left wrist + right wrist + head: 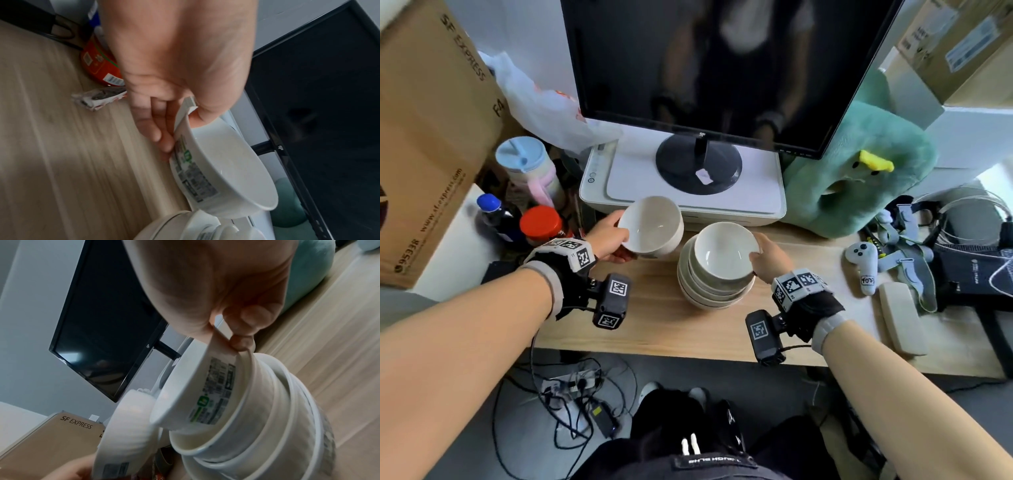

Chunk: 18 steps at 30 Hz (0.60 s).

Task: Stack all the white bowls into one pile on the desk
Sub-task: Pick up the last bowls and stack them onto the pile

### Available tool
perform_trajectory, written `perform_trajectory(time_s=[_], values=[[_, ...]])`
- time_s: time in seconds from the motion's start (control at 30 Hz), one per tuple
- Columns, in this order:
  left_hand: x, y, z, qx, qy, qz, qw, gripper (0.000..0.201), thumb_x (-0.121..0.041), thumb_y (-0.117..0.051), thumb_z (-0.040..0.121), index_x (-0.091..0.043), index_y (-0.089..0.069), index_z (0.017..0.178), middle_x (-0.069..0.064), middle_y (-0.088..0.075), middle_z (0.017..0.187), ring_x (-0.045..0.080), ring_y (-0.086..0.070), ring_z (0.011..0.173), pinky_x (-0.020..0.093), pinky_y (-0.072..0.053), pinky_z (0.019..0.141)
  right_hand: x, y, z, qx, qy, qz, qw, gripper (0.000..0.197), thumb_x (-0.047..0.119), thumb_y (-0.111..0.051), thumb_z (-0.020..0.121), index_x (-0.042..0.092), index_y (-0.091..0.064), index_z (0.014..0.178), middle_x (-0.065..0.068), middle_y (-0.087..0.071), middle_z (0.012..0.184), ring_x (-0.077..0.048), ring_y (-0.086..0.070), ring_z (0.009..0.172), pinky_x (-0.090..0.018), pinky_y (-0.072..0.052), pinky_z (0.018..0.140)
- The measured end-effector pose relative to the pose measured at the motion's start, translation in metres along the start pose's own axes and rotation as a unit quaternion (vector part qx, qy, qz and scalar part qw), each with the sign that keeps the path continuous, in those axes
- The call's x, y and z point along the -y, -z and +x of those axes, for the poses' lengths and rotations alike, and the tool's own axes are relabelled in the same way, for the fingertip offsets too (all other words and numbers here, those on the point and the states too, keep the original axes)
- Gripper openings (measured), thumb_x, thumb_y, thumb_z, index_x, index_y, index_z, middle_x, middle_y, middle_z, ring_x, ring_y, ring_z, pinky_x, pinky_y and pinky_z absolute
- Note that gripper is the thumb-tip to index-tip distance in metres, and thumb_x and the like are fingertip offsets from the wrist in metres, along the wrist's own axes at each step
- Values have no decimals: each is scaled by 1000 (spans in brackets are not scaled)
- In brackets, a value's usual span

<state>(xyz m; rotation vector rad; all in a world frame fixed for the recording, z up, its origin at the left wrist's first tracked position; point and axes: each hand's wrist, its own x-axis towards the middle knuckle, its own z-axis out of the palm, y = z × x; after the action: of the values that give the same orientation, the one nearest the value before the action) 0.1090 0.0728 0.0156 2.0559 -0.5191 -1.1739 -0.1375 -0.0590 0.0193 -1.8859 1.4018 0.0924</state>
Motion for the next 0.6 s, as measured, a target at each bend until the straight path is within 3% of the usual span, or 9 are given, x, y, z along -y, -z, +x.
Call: perform_trajectory(time_s=[0.1, 0.13, 0.23, 0.27, 0.37, 0.47, 0.53, 0.6], values=[[-15, 0, -1, -3, -21, -6, 1000, 65, 3, -33, 84, -27, -32, 141, 16, -59, 73, 10, -60, 30, 14, -43, 33, 4, 0, 0, 11, 2, -25, 1000, 60, 7, -37, 86, 24, -36, 143, -7, -52, 140, -26, -51, 125, -28, -38, 97], [-21, -1, -1, -3, -32, -5, 999, 65, 2, -33, 83, -27, -33, 141, 17, -60, 77, 12, -60, 32, 15, -43, 34, 5, 0, 0, 11, 2, -33, 999, 60, 6, -37, 86, 25, -36, 143, -8, -52, 139, -27, -51, 125, -28, -38, 98], [-36, -4, -3, 3, -76, 4, 997, 62, 1, -35, 84, -23, -35, 141, 15, -55, 111, 25, -61, 52, 20, -45, 36, 6, 0, -1, -1, 0, -49, 999, 61, 5, -38, 85, 27, -36, 142, -8, -54, 137, -28, -52, 123, -29, -40, 97], [-41, -6, -4, 5, -88, 10, 996, 62, 1, -35, 84, -22, -36, 141, 12, -53, 113, 25, -60, 55, 20, -46, 36, 5, -1, -1, -4, -1, -52, 999, 61, 5, -38, 85, 27, -36, 142, -9, -54, 137, -28, -52, 123, -29, -41, 97], [-52, -12, -8, 21, -104, 21, 994, 60, 3, -35, 85, -21, -37, 140, 12, -53, 99, 20, -60, 47, 17, -45, 33, 4, -3, 0, -12, -1, -66, 998, 63, 6, -38, 84, 30, -36, 142, -7, -56, 135, -28, -54, 121, -28, -42, 95], [-61, -18, -12, 24, -114, 36, 993, 59, 4, -34, 86, -18, -38, 141, 15, -51, 100, 14, -57, 42, 12, -35, 28, 0, -6, 3, -26, 1, -83, 996, 66, 8, -40, 82, 33, -34, 143, -5, -58, 134, -27, -55, 120, -27, -42, 94], [-65, -23, -13, 28, -116, 46, 992, 59, 6, -34, 87, -16, -37, 141, 13, -51, 92, 8, -56, 35, 10, -30, 25, -3, -8, 5, -32, 15, -93, 995, 64, 11, -47, 82, 31, -36, 141, -5, -59, 133, -27, -55, 120, -28, -43, 93], [-68, -27, -11, 41, -107, 56, 992, 59, 5, -34, 86, -17, -36, 141, 10, -52, 79, 4, -54, 26, 11, -33, 26, -8, -8, 5, -33, 29, -100, 994, 59, 19, -57, 81, 26, -41, 138, -5, -60, 131, -27, -56, 119, -29, -43, 93]])
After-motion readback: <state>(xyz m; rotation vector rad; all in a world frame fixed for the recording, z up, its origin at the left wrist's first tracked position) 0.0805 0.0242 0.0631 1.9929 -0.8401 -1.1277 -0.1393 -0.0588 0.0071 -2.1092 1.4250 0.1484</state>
